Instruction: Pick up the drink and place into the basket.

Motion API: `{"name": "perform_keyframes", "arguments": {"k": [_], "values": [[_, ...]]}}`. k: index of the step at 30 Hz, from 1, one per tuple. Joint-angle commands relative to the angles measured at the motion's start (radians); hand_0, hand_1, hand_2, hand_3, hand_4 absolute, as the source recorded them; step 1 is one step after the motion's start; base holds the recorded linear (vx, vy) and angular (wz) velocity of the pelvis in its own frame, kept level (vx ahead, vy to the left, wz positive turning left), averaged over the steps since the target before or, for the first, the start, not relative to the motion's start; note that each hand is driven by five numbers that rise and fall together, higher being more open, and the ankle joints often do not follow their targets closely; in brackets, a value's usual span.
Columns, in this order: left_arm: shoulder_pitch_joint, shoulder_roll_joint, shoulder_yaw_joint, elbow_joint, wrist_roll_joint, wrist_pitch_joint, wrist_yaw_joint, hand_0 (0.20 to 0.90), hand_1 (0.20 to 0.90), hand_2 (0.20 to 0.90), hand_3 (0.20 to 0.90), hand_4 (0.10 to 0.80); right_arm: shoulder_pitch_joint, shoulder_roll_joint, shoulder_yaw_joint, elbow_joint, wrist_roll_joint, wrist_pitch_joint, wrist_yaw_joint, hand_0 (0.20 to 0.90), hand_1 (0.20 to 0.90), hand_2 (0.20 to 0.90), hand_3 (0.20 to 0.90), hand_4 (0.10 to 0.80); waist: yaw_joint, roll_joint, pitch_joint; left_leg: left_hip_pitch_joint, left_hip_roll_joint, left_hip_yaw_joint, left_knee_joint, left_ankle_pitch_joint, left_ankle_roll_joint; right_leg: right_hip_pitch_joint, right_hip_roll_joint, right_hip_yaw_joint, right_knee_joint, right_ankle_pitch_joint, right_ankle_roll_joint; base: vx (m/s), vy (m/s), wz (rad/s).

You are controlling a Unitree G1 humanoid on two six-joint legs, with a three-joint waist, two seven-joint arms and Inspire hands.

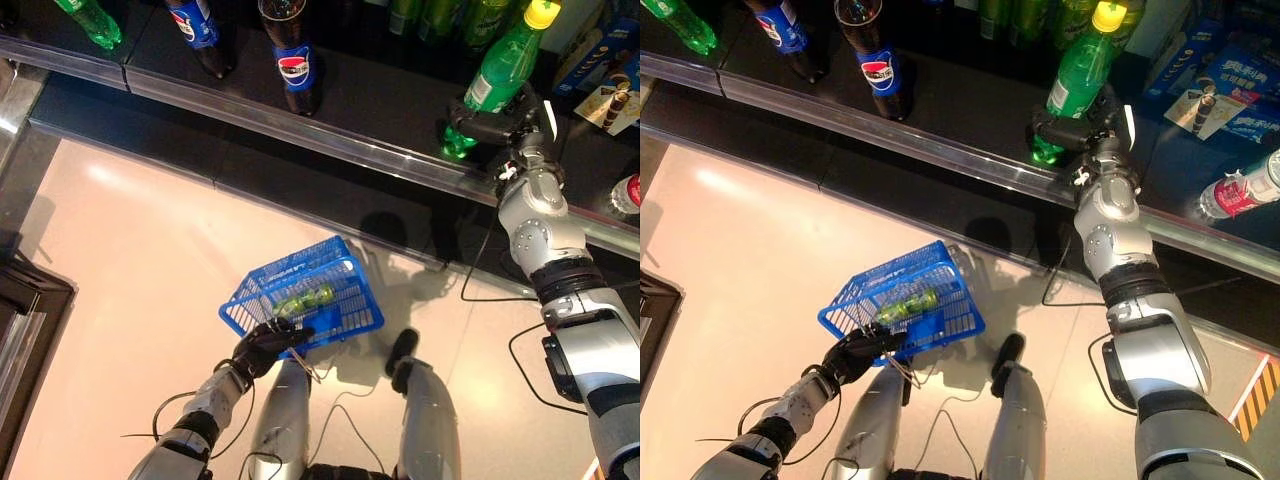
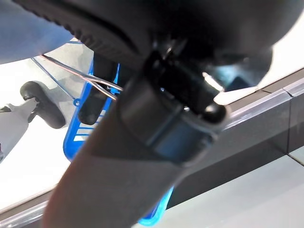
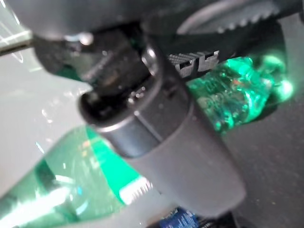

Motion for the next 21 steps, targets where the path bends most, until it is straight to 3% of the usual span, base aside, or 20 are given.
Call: {"name": "perform_keyframes", "arguments": {"k": [1,15,21], "values": [[0.111,0.083,-0.07,-0.049,0.011,0.011,-0.061,0.3,0.3,0.3,0.2,0.1,-0.16,-0.039,-0.025,-0.049,0.037,-0.084,0.05,0.3,0.3,0.3,0.2,0.1,0.034,0.015,-0.019,-0.054,0.012,0.01,0.013,0.061,0.063,0.104,-0.061,0.015,-0.064,-0.025,0.074,0.0,0.0,0.0],[0.115,0.079,-0.079,-0.046,0.011,0.002,-0.065,0.3,0.3,0.3,0.2,0.1,-0.154,-0.018,-0.028,-0.067,0.038,-0.099,0.044,0.3,0.3,0.3,0.2,0.1,0.034,0.018,-0.019,-0.055,0.007,0.015,0.004,0.062,0.064,0.101,-0.064,0.013,-0.072,-0.018,0.078,0.0,0.0,0.0],[0.12,0.081,-0.074,-0.058,0.002,-0.004,-0.065,0.3,0.3,0.3,0.2,0.1,-0.152,-0.018,-0.012,-0.1,-0.068,-0.128,0.053,0.3,0.3,0.3,0.2,0.1,0.033,0.018,-0.019,-0.049,0.008,0.019,-0.011,0.069,0.064,0.106,-0.06,0.013,-0.088,-0.011,0.082,0.0,0.0,0.0]]}}
